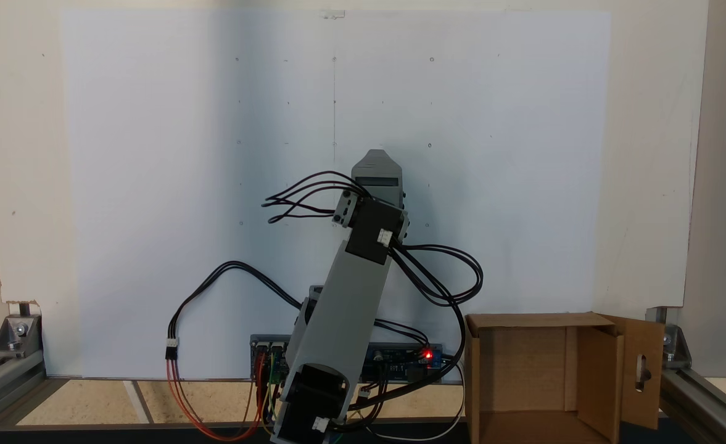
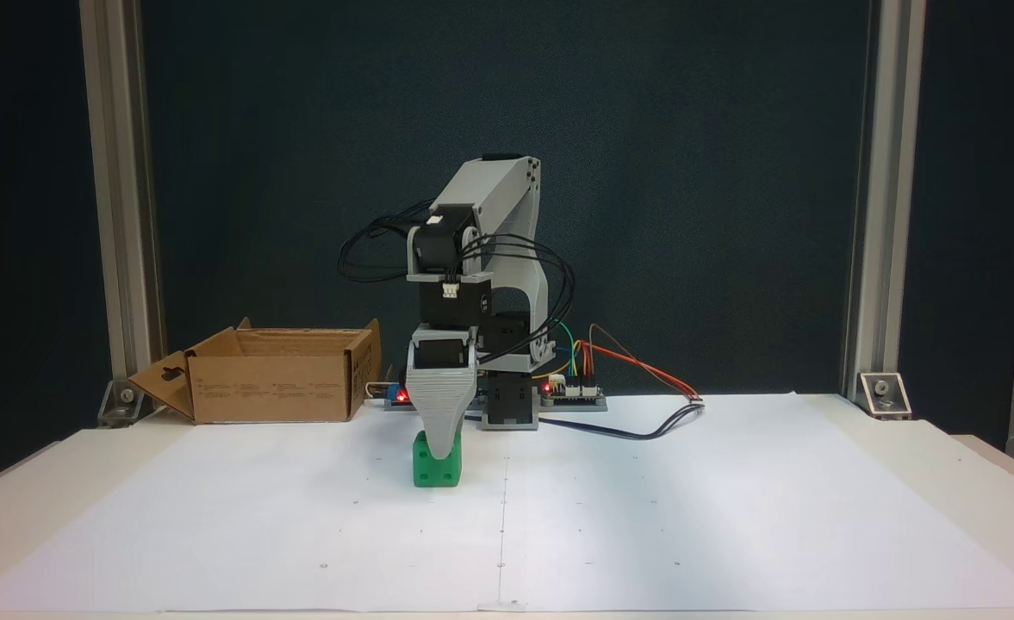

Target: Grasp a green dice and put it in the bin.

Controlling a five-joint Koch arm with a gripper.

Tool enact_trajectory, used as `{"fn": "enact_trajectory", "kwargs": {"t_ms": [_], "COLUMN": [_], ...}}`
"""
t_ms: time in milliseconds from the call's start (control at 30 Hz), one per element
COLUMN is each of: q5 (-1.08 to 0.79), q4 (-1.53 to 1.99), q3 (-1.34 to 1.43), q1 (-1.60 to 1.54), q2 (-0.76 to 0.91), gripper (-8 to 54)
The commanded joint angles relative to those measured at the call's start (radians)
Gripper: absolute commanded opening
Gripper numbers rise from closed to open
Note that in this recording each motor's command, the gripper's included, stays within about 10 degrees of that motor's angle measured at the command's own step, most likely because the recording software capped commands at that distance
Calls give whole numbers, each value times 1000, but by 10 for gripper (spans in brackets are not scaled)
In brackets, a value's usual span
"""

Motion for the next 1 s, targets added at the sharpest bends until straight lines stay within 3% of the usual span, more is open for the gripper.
{"fn": "enact_trajectory", "kwargs": {"t_ms": [0, 967], "q5": [-63, -58], "q4": [-11, -101], "q3": [-17, 6], "q1": [12, 48], "q2": [5, -18], "gripper": [439, 421]}}
